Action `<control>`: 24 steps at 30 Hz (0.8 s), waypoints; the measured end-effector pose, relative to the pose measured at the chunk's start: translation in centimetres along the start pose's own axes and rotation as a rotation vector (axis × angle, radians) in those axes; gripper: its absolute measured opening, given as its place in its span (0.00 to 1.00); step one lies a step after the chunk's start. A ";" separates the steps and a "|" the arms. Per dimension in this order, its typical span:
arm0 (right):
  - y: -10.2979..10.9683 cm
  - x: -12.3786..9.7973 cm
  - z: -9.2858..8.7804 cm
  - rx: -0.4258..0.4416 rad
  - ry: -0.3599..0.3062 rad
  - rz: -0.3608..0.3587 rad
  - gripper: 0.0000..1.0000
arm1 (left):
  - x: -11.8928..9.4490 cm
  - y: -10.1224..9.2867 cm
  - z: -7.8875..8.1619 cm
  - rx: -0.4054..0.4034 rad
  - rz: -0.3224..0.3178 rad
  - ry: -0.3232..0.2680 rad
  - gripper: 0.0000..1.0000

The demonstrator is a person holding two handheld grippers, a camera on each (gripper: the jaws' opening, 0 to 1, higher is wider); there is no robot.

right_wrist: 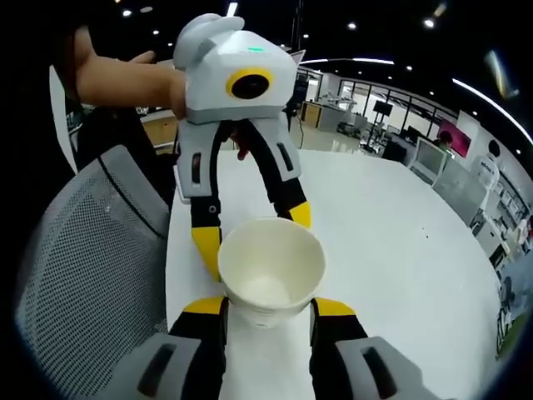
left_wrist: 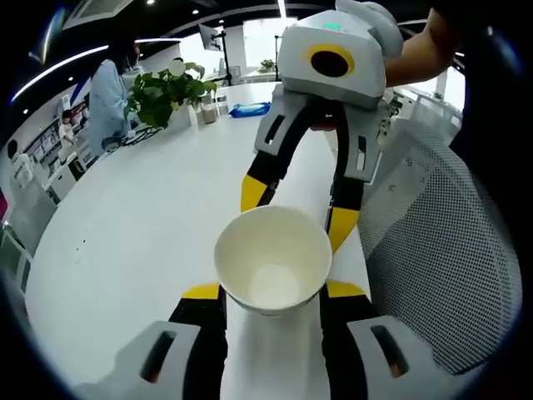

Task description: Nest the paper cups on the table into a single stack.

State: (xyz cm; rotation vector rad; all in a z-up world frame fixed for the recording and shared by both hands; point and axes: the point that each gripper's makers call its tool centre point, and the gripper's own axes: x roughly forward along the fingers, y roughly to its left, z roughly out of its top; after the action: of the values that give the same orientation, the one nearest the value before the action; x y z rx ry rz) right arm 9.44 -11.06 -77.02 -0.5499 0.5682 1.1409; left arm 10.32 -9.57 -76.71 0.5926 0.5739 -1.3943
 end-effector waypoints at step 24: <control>-5.8 1.7 2.6 -0.012 -0.049 -0.032 0.36 | -1.2 6.5 -0.1 -0.014 0.053 0.020 0.41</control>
State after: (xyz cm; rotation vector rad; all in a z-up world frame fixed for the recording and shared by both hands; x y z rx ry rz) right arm 15.80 -9.98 -75.59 -0.5383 0.5094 1.1245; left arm 16.65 -8.07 -75.70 0.6066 0.5800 -1.3350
